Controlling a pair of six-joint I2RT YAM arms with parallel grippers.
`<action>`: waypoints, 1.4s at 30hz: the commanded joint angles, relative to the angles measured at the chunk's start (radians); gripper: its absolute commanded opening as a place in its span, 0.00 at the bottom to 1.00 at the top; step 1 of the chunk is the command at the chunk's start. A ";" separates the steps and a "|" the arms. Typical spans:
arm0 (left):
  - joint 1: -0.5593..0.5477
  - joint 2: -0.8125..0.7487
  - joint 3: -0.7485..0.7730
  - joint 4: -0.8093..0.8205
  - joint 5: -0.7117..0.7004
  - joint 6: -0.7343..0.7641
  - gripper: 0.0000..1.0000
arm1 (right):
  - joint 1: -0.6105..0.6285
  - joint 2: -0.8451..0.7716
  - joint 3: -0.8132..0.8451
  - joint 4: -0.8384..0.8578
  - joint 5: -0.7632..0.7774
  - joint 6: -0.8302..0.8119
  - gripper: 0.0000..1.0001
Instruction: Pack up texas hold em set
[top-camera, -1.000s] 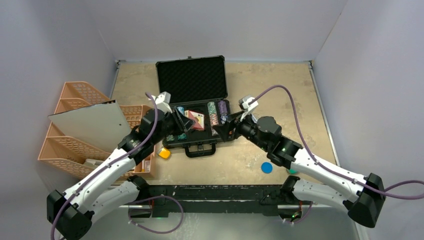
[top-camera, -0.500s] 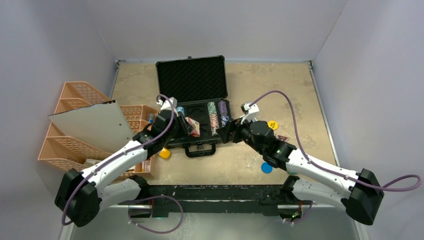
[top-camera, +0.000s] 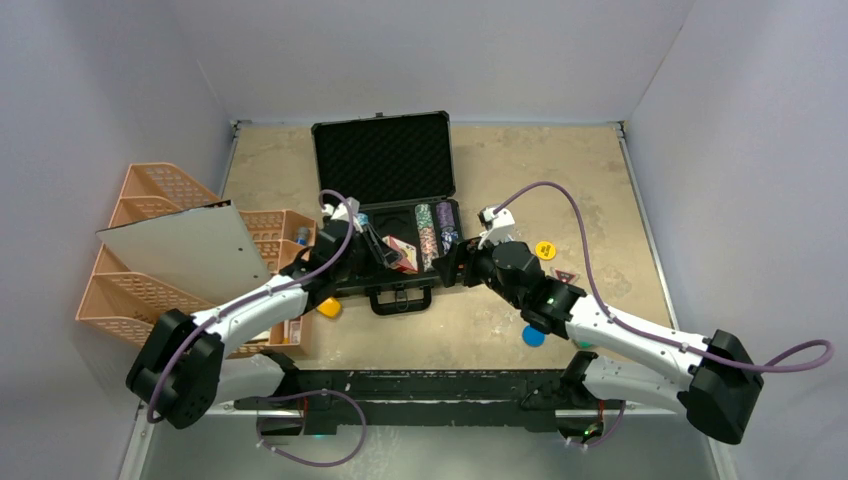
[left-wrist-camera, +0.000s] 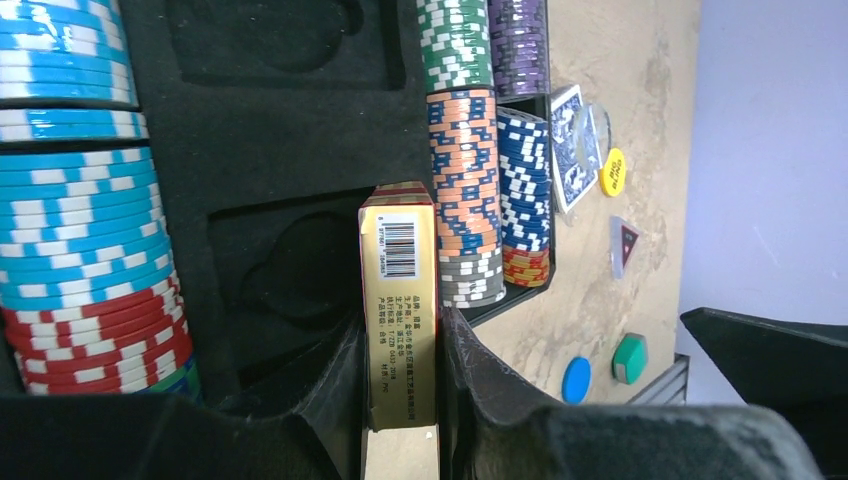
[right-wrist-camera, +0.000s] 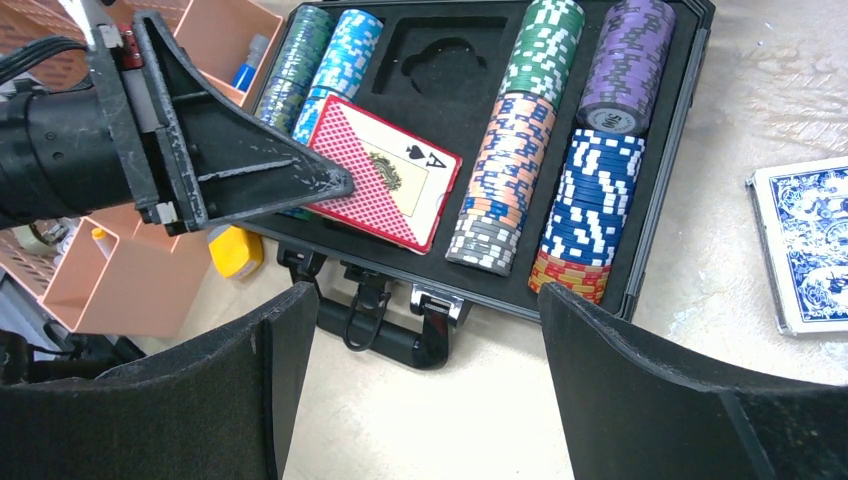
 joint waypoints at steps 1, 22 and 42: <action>0.003 0.052 -0.016 0.135 0.108 -0.093 0.00 | -0.001 -0.028 0.006 -0.007 0.038 0.005 0.83; 0.002 -0.036 0.157 -0.240 -0.139 0.073 0.76 | -0.001 -0.052 -0.016 -0.015 0.041 -0.006 0.84; 0.001 0.163 0.193 -0.188 -0.092 0.117 0.39 | -0.001 -0.094 -0.045 -0.045 0.066 0.005 0.83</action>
